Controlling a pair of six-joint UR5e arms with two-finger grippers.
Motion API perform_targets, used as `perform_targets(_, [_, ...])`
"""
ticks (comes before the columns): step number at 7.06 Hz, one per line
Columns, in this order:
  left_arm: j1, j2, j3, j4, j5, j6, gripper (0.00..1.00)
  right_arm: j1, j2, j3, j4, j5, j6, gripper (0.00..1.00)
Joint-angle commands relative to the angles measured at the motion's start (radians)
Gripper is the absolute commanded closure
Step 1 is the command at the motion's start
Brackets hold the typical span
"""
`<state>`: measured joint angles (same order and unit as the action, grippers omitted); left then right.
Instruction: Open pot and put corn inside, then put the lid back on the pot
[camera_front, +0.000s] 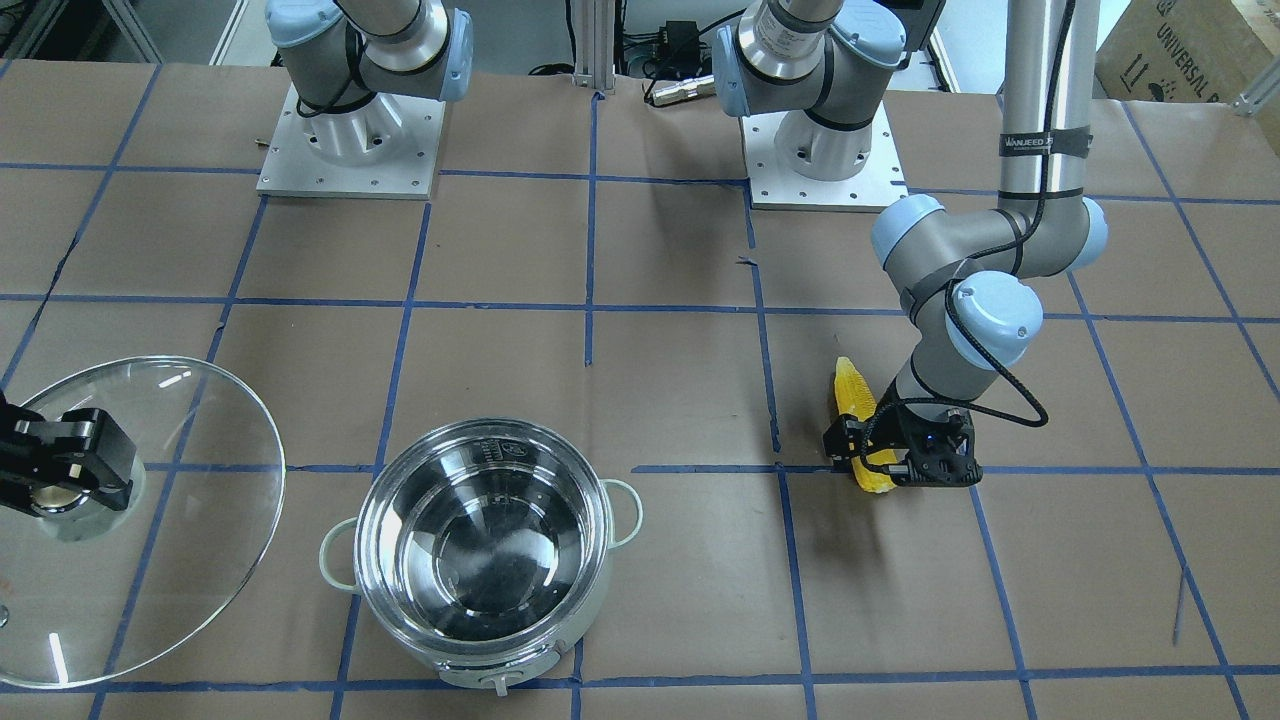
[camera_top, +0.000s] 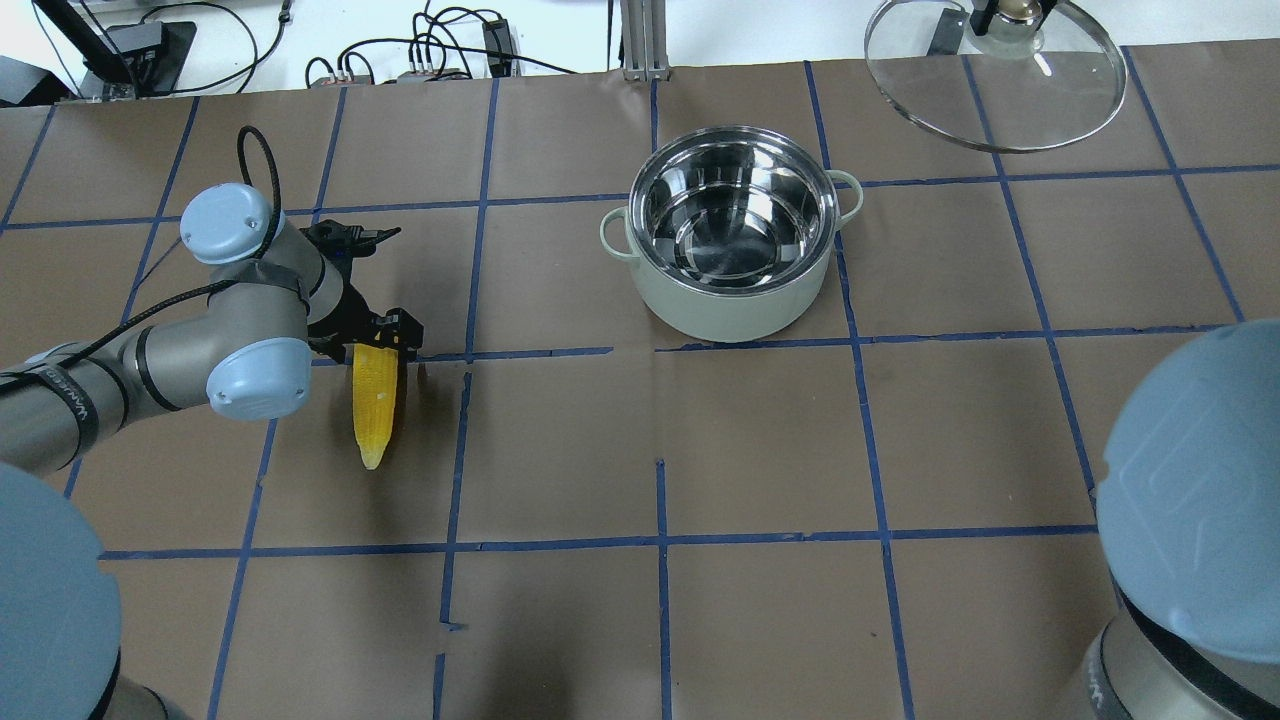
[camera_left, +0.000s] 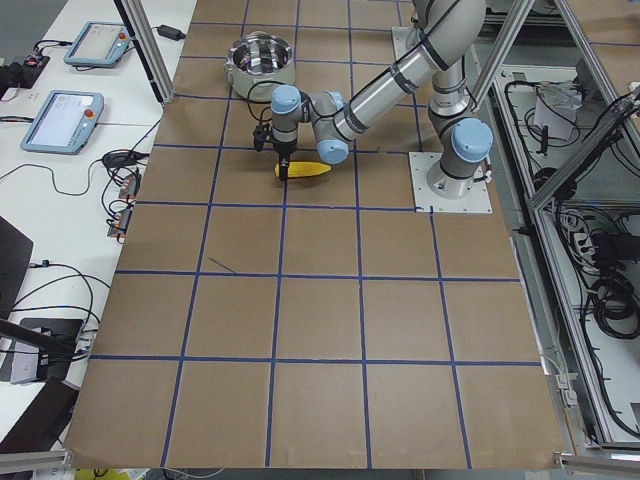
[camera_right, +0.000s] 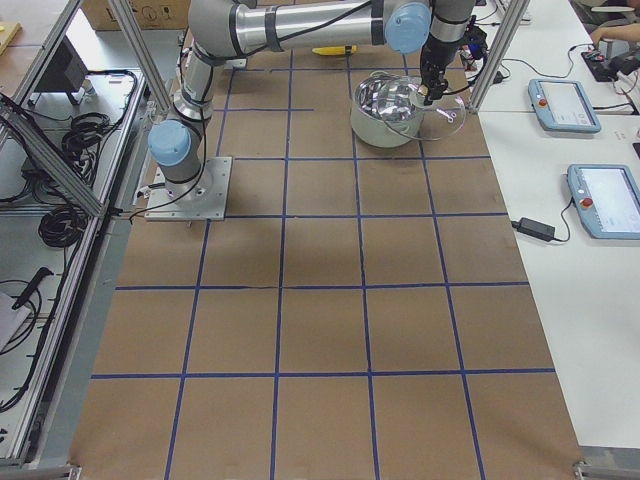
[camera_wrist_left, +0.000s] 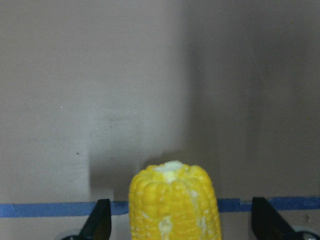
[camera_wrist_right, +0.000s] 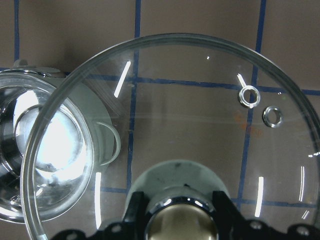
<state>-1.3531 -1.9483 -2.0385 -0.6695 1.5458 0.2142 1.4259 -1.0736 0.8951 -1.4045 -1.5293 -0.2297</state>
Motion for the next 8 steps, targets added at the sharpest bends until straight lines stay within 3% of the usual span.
perform_targets(1, [0.008, 0.006, -0.014, 0.002, 0.0, 0.001, 0.0, -0.001, -0.003, -0.004, 0.001, 0.0, 0.001, 0.9])
perform_targets(2, [0.008, 0.008, -0.008, 0.002, 0.0, 0.001, 0.0, 0.001, 0.001, -0.002, 0.001, 0.0, 0.001, 0.9])
perform_targets(3, [0.008, 0.009, -0.005, 0.002, -0.001, 0.001, 0.12, 0.001, 0.003, -0.001, 0.002, 0.001, 0.0, 0.9])
perform_targets(4, [0.008, 0.009, -0.003, 0.001, -0.001, -0.001, 0.44, 0.001, 0.003, -0.002, 0.001, 0.001, 0.0, 0.9])
perform_targets(5, [0.006, 0.011, -0.003, -0.002, 0.0, -0.004, 0.58, -0.001, 0.001, -0.002, 0.001, 0.001, 0.0, 0.9])
perform_targets(7, [0.006, 0.035, 0.015, -0.024, 0.005, -0.016, 0.78, 0.002, 0.001, -0.002, 0.001, 0.001, 0.001, 0.9])
perform_targets(8, [-0.01, 0.06, 0.049, -0.092, 0.004, -0.083, 0.82, 0.004, 0.0, -0.002, 0.001, 0.001, 0.001, 0.9])
